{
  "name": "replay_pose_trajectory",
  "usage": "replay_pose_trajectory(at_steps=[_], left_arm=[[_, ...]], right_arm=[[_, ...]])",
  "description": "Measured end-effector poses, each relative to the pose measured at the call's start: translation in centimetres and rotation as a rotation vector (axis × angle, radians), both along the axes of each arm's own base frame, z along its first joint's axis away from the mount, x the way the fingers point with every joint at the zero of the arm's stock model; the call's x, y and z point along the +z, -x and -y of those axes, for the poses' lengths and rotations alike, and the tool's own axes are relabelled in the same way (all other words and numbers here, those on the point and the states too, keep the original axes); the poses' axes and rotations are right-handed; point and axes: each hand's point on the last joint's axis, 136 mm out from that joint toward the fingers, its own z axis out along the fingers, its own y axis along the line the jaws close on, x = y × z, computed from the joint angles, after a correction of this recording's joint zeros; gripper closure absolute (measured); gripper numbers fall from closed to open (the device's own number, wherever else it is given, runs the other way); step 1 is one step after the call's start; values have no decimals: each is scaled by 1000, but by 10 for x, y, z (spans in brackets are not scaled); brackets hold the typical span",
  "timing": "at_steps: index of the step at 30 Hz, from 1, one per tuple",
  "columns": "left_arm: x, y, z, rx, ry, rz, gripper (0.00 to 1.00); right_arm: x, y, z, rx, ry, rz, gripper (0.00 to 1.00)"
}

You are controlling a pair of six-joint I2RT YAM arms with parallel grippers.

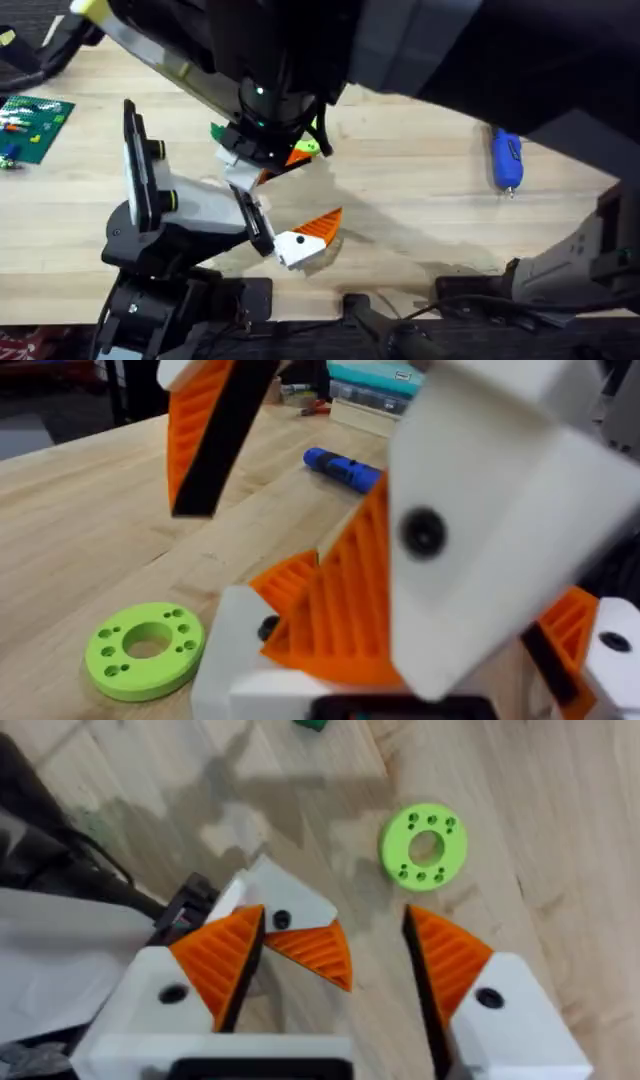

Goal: Pick up the gripper from the table and insert it into the empty holder that is missing its gripper. Then pick up a screw, insert it into the mounting hole, and use the screwdriver to tighten it. Finally, clean up the table by picking up the vegetable and placing it into the bucket.

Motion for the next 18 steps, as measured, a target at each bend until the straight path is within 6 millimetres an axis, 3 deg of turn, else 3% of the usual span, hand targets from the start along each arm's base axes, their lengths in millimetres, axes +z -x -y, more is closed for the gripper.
replay_pose_trajectory(at_steps=[5, 18], left_arm=[[0, 0, 0, 2, 3, -6, 18], [0, 0, 0, 3, 4, -8, 18]], right_arm=[[1, -6, 3, -14, 7, 19, 15], [1, -6, 3, -15, 6, 19, 8]])
